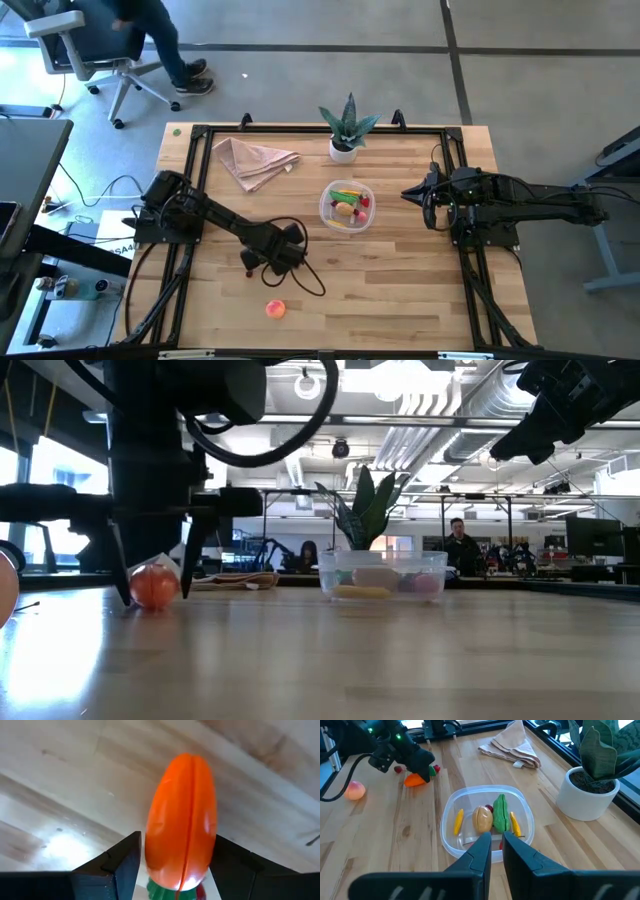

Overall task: Pick and placing Produce into tupperware
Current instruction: Put the carrot into the transparent bin

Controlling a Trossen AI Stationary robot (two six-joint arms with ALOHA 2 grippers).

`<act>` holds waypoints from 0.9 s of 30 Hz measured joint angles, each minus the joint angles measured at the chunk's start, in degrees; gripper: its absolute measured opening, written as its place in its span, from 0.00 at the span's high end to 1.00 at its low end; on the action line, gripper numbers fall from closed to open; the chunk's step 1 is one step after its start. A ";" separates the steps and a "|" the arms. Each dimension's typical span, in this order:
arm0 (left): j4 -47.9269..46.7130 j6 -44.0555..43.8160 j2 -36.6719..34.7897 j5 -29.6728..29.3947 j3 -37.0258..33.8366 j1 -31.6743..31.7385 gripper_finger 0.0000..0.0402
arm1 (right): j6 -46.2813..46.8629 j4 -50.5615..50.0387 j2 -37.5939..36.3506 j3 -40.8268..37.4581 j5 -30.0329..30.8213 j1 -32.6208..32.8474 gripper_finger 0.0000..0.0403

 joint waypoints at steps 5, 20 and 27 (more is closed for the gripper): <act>0.81 -0.03 -0.02 -0.25 0.00 -0.02 0.49 | -0.02 -0.01 0.01 0.00 0.00 0.00 0.91; 1.01 -0.10 -0.04 0.27 0.00 -0.02 0.55 | 0.00 -0.01 0.01 0.00 0.00 0.00 0.91; 1.09 -0.47 -0.11 0.97 0.04 -0.02 0.62 | 0.00 0.01 -0.01 0.00 -0.01 0.01 0.91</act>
